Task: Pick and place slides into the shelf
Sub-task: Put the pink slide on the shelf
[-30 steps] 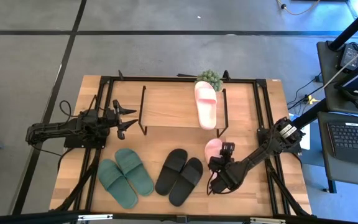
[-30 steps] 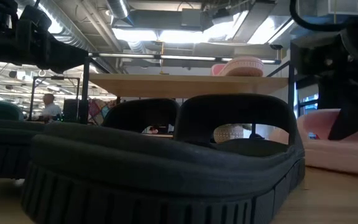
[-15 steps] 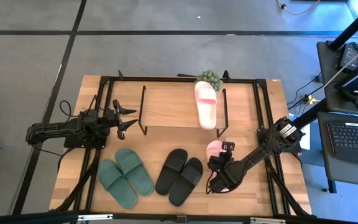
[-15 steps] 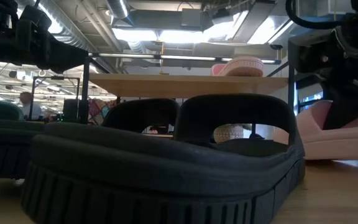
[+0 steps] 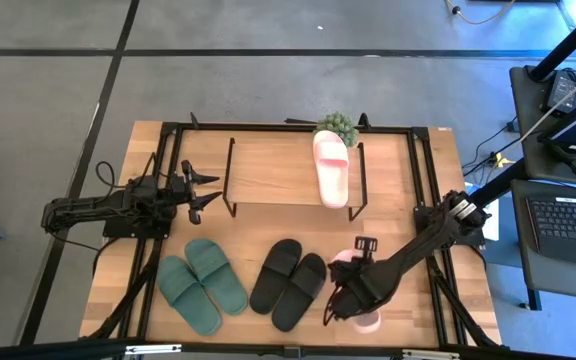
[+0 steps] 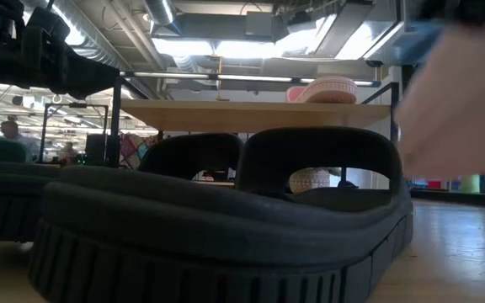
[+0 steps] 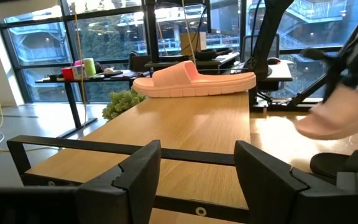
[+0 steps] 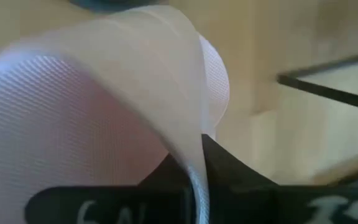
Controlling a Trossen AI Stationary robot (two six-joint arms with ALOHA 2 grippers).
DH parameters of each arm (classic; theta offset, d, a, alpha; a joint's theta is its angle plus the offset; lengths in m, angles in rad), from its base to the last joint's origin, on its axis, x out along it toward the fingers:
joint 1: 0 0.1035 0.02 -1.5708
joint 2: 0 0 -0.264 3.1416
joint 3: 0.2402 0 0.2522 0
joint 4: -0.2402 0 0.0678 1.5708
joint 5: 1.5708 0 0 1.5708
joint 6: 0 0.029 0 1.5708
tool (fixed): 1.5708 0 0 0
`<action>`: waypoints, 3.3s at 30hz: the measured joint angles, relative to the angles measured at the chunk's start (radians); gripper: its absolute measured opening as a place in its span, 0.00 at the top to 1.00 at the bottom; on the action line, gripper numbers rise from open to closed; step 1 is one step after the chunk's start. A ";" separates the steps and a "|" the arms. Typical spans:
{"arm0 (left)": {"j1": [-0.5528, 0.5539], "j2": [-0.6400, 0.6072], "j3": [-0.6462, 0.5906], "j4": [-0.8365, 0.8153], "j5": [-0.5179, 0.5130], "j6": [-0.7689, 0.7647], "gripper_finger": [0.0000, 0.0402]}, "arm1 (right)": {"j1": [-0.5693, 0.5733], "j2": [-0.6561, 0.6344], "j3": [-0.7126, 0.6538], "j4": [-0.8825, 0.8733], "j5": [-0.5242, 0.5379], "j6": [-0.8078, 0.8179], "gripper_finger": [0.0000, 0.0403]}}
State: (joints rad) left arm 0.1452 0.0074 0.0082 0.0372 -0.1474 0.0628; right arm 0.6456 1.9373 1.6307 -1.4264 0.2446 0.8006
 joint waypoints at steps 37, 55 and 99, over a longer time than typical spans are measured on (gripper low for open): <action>0.000 0.000 0.000 -0.002 0.000 0.000 0.51 | -0.618 0.064 0.719 0.082 0.626 -0.649 0.97; 0.000 0.000 0.000 -0.002 0.000 -0.008 0.51 | -0.667 0.281 0.717 -0.075 0.702 -0.546 0.97; 0.000 0.000 0.000 -0.002 0.000 -0.010 0.51 | -0.683 0.281 0.538 -0.055 0.678 -0.411 0.97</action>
State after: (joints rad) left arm 0.1455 0.0074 0.0081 0.0349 -0.1471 0.0532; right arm -0.0376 2.2181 2.1688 -1.4814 0.9226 0.3893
